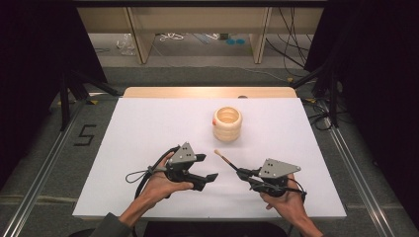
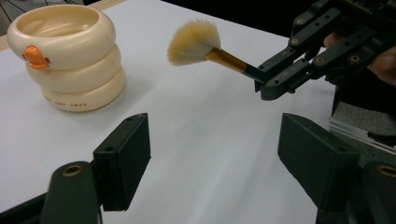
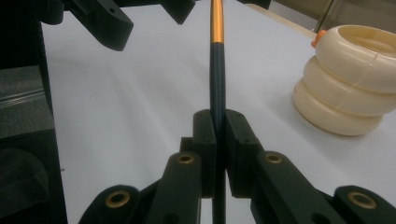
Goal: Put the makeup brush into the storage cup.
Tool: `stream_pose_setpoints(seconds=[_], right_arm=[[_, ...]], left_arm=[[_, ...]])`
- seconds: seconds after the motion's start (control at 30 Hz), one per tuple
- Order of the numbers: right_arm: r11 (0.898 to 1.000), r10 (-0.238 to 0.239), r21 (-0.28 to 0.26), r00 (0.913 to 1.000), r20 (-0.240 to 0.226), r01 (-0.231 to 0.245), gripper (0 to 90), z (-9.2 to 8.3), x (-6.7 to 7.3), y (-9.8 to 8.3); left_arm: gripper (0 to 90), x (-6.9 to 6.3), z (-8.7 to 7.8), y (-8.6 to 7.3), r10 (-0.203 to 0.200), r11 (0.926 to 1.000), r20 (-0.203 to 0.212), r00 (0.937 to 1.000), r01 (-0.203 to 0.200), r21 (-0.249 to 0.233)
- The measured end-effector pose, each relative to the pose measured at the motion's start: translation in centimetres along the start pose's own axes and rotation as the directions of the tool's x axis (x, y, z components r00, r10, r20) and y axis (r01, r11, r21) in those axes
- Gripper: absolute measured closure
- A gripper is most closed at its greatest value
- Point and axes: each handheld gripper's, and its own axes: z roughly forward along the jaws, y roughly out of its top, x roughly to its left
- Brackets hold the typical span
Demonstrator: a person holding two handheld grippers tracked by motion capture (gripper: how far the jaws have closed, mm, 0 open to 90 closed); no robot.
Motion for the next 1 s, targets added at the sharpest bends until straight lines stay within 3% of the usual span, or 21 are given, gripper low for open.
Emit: stream_pose_setpoints(seconds=[0.37,0.5,1.0], right_arm=[[1.000,0.003,-0.021,1.0000,-0.003,-0.003,84.4,0.13,0.14,0.13],[0.999,0.018,-0.044,0.9998,-0.007,-0.018,84.4,0.20,0.18,0.19],[0.997,0.024,-0.069,0.9993,-0.029,-0.026,84.4,1.00,0.53,0.68]], left_arm=[[26.6,-0.32,0.16,-0.41,-0.032,0.9979,0.003,0.9995,0.032,-0.057],[26.9,-0.31,0.19,-0.41,-0.037,0.9938,0.005,0.9993,0.037,-0.105],[29.0,-0.60,0.47,-0.66,-0.061,0.9899,-0.005,0.9981,0.060,-0.128]])
